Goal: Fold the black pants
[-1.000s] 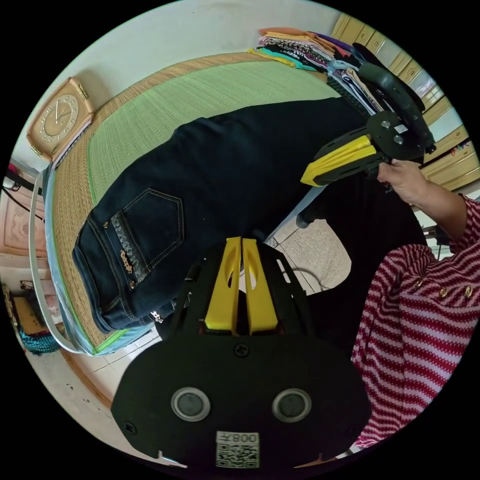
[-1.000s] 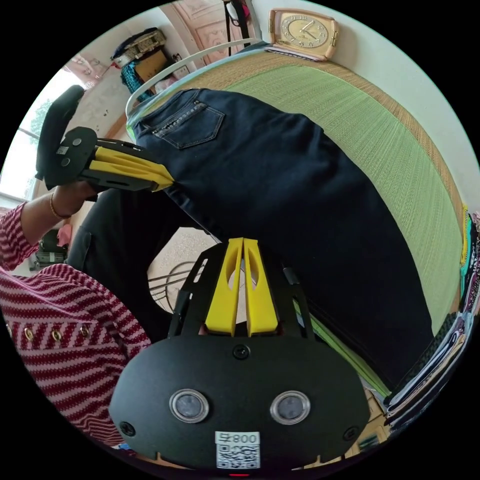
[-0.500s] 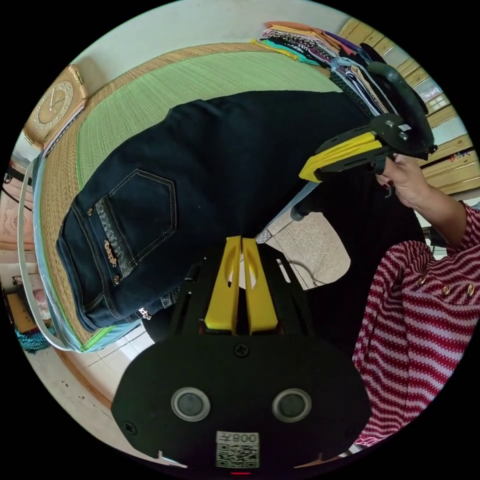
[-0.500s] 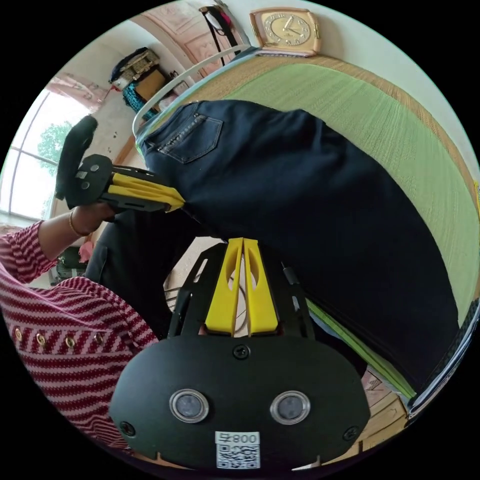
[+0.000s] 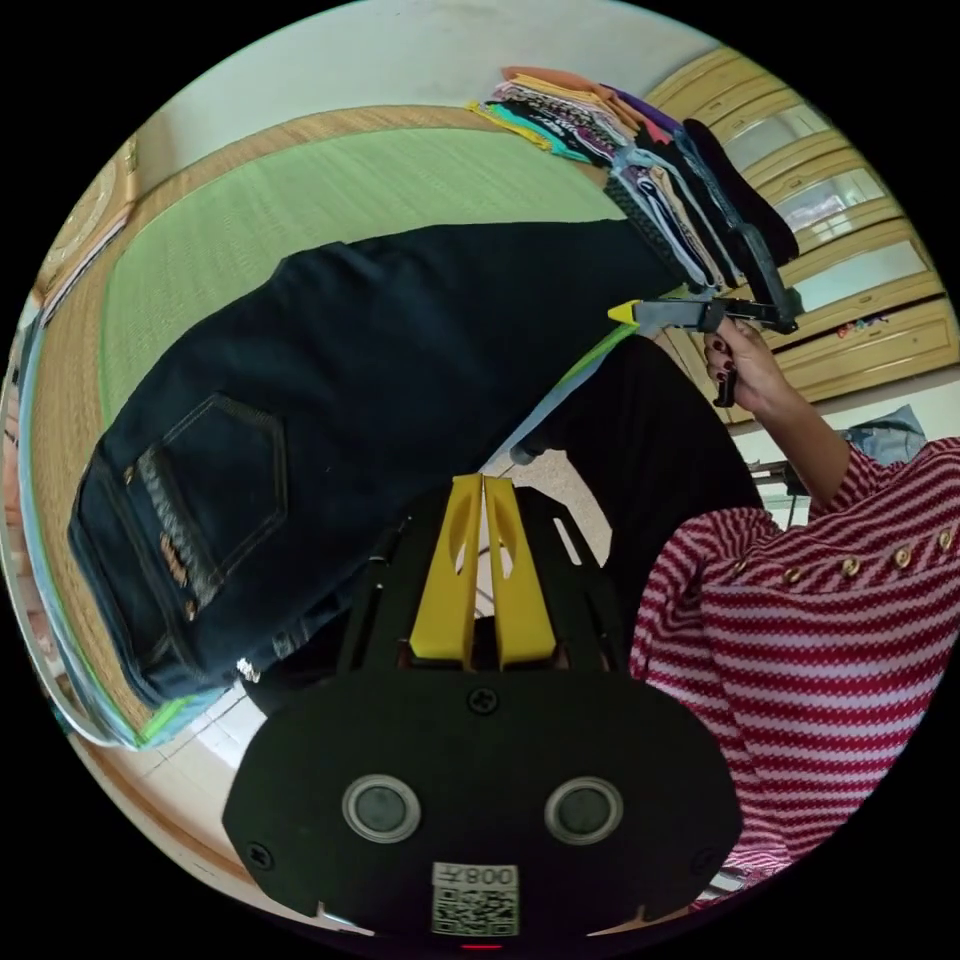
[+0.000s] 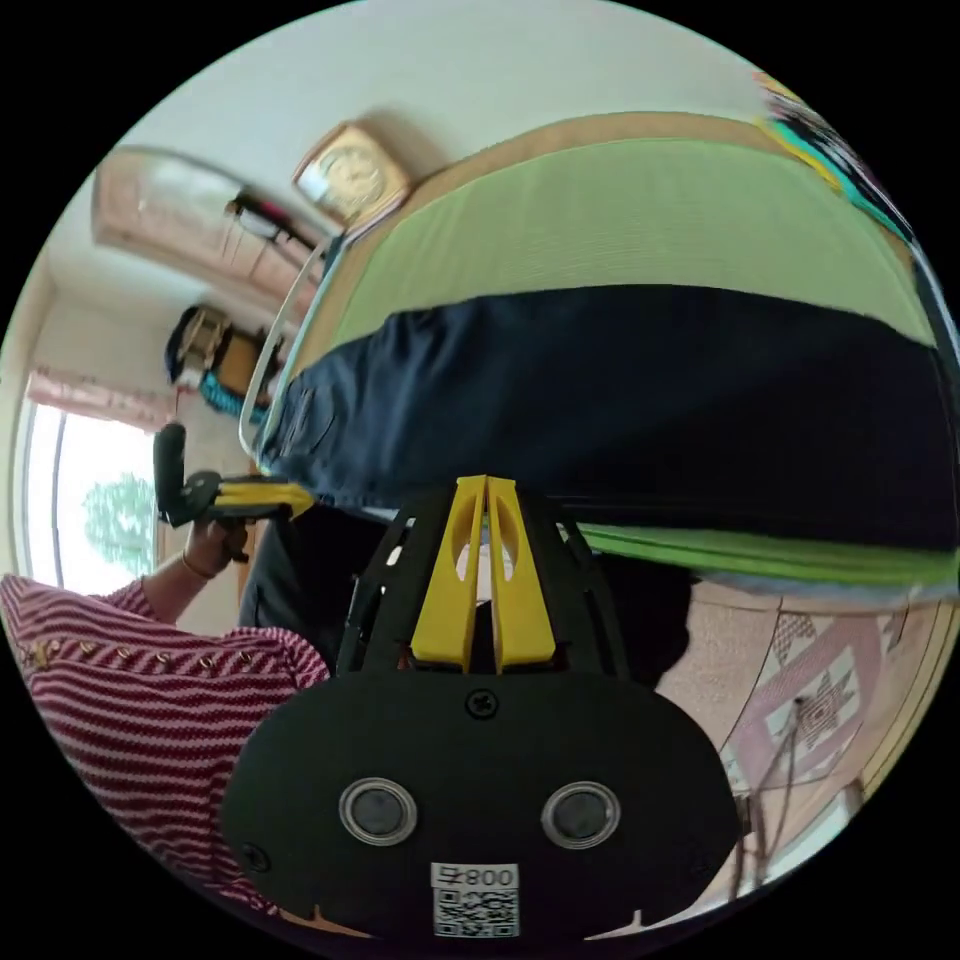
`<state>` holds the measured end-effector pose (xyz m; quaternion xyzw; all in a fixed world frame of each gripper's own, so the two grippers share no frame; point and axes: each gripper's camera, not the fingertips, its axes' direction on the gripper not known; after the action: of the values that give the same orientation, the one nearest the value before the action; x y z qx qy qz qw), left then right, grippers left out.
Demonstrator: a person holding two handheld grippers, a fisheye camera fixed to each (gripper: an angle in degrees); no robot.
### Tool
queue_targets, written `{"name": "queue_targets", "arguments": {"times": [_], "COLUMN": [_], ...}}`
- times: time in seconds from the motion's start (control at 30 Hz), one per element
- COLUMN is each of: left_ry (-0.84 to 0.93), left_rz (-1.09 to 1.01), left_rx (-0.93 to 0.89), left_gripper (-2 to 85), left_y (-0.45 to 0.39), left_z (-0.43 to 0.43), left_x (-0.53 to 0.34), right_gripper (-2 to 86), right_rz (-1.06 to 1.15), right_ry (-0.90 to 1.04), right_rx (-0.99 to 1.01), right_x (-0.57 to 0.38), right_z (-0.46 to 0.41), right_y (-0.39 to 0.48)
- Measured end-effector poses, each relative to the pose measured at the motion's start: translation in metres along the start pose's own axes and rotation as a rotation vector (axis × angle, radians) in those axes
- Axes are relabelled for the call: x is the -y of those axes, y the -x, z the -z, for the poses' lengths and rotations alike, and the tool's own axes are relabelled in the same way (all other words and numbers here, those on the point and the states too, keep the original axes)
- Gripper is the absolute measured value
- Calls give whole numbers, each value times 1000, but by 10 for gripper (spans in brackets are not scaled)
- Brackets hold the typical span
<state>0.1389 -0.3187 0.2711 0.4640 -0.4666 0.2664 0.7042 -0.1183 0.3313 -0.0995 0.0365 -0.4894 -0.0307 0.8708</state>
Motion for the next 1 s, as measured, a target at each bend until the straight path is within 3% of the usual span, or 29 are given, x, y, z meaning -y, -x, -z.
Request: {"name": "queue_targets", "arguments": {"times": [0.17,0.37,0.57,1.0], "left_ry": [37,107,148,193], "left_rz": [-169,-363,-452,-582], "left_rx": [-64,-111,-160,-127], "left_gripper": [9,14,23,53], "left_y": [-58,-137,-207,-337], "left_z": [4,3,5,29], "left_x": [77,167,240,327], "right_gripper": [52,85,89,81], "right_rz": [-396,-611,-635,-584], "right_ry": [-302,-501,-551,-623], "right_rx": [-19,-60,-32,95], "right_x": [-85,-161,-191,-255], "right_z": [107,180,197,197], "right_y": [-180,-312,-387,-464]}}
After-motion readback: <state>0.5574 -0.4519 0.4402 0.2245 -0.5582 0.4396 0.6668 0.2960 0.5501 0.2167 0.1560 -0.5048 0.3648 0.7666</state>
